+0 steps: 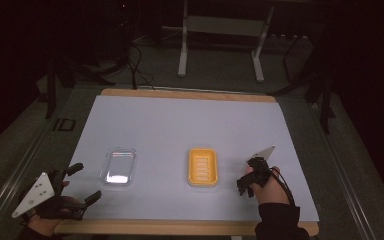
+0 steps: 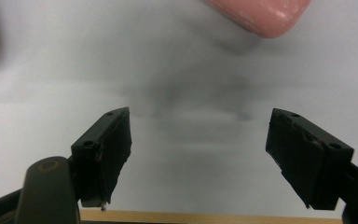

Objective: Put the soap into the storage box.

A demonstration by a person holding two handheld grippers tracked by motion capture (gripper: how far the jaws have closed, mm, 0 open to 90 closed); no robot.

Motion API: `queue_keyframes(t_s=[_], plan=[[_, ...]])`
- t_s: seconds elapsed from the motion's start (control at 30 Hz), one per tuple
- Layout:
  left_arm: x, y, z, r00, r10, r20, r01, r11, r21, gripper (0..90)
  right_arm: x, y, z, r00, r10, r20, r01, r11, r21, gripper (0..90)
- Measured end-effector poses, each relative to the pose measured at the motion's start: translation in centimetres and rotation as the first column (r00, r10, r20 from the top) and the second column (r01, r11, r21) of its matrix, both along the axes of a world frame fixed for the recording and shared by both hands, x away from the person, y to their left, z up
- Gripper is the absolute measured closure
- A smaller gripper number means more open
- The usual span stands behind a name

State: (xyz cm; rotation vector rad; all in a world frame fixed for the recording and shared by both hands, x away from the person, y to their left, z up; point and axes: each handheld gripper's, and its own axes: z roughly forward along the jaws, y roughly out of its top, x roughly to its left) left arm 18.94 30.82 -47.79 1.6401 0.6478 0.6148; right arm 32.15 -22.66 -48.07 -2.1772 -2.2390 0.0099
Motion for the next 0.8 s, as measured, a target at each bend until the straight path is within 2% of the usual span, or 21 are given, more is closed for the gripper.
queue_keyframes(t_s=[0.1,0.23,0.33,0.47,0.6,0.63,0.7,0.73,0.8], plan=[[0.0,0.0,0.0,1.0,-0.001,0.0,0.001,1.0,0.001,0.4,0.4,0.1,0.2,0.9998,-0.003,0.022,0.003,0.9999,-0.014,23.1],[0.0,-0.1,0.0,1.0,-0.002,-0.002,0.002,1.0,0.004,0.4,0.9,0.0,0.3,0.9998,-0.018,0.001,0.018,0.9998,0.004,20.3],[0.0,-0.1,0.0,1.0,-0.001,-0.001,0.001,0.9999,0.011,0.4,1.4,-0.2,0.6,0.9993,-0.034,0.015,0.034,0.9991,0.024,16.3],[0.0,-0.1,0.0,1.0,0.0,-0.001,0.0,0.9999,0.011,0.4,2.0,-0.7,1.3,0.9978,-0.04,0.053,0.038,0.998,0.051,10.9],[0.0,-0.1,0.0,1.0,-0.004,-0.002,0.004,0.9999,0.014,0.4,2.6,-1.1,1.5,0.9902,-0.069,0.121,0.067,0.9976,0.016,10.4],[0.0,-0.1,0.0,1.0,-0.004,-0.002,0.004,0.9999,0.014,0.4,2.8,-1.3,1.4,0.9918,-0.085,0.096,0.08,0.9954,0.053,10.4],[0.0,-0.1,0.0,1.0,-0.007,-0.004,0.007,0.9998,0.016,0.4,3.1,-1.4,1.2,0.9903,-0.096,0.1,0.091,0.9942,0.058,10.4],[0.0,-0.1,0.0,1.0,-0.007,-0.004,0.007,0.9998,0.016,0.4,3.2,-1.5,1.1,0.991,-0.104,0.084,0.098,0.9922,0.077,10.3],[0.0,-0.1,0.0,1.0,-0.008,-0.006,0.008,0.9998,0.016,0.4,3.5,-1.6,0.9,0.9884,-0.112,0.103,0.104,0.9914,0.08,10.1]])
